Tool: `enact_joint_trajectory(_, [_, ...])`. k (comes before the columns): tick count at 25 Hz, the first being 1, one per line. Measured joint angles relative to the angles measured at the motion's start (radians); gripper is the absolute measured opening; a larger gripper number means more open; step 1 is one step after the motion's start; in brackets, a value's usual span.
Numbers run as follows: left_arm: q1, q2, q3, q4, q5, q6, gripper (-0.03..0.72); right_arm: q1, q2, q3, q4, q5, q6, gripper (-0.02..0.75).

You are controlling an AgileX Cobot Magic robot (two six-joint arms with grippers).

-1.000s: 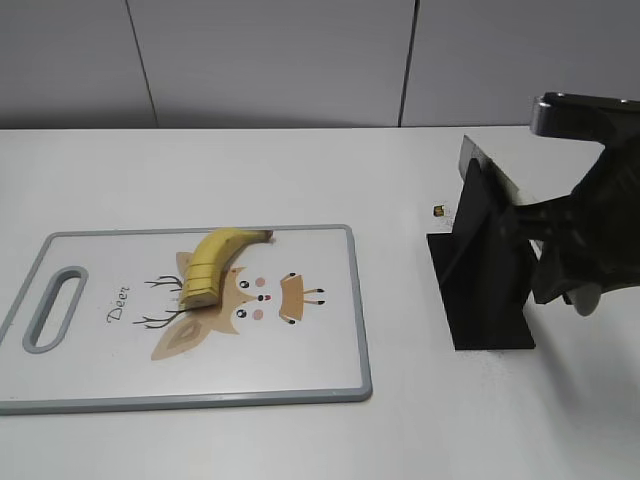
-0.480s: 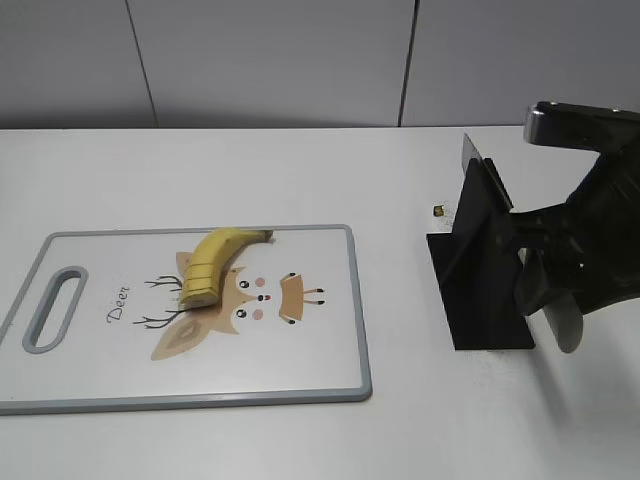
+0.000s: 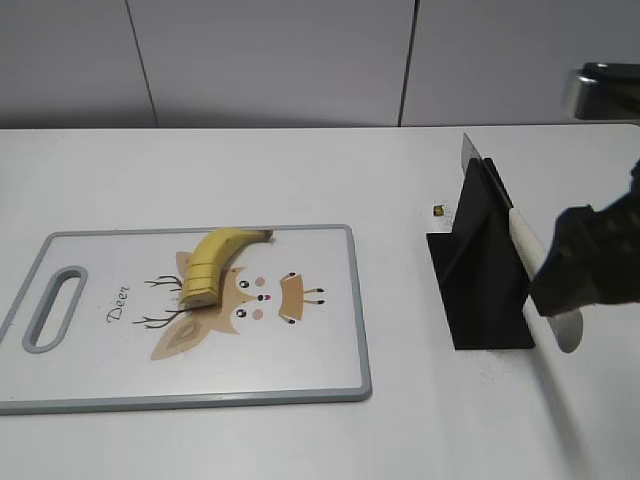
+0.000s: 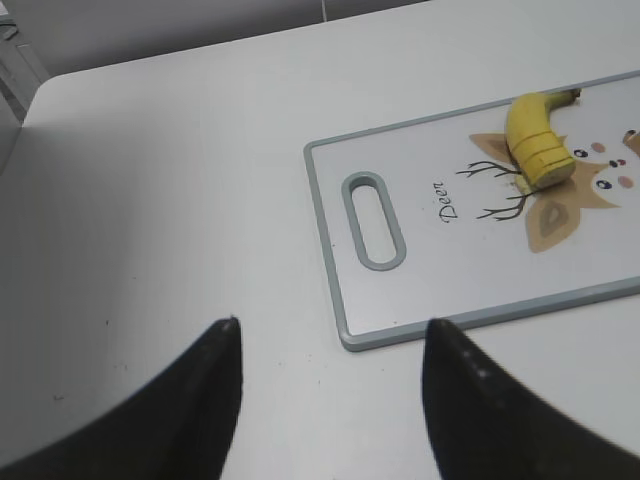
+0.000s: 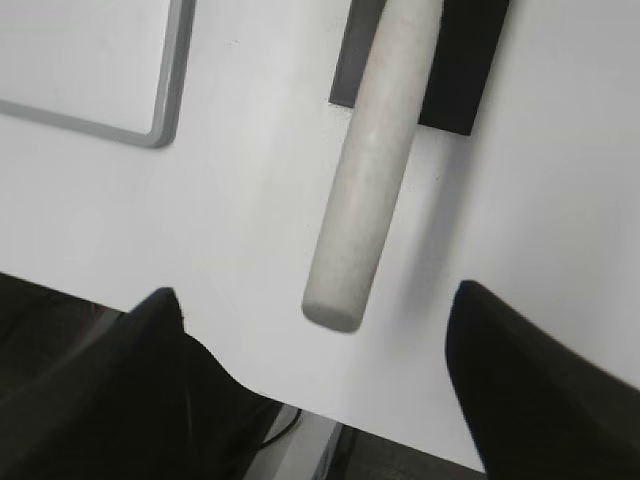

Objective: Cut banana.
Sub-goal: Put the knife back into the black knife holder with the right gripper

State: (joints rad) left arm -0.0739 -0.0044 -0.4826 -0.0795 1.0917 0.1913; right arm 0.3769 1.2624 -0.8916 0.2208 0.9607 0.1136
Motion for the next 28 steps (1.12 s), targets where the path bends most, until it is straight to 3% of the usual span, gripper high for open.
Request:
enact_joint_trajectory(14, [0.000, 0.000, 0.000, 0.000, 0.000, 0.000, 0.551, 0.000, -0.610, 0.339, -0.048, -0.013, -0.220, 0.603])
enact_joint_trajectory(28, [0.000, 0.000, 0.000, -0.001, 0.000, 0.000, 0.550, 0.000, -1.079, 0.389, -0.051, 0.074, -0.256, 0.593])
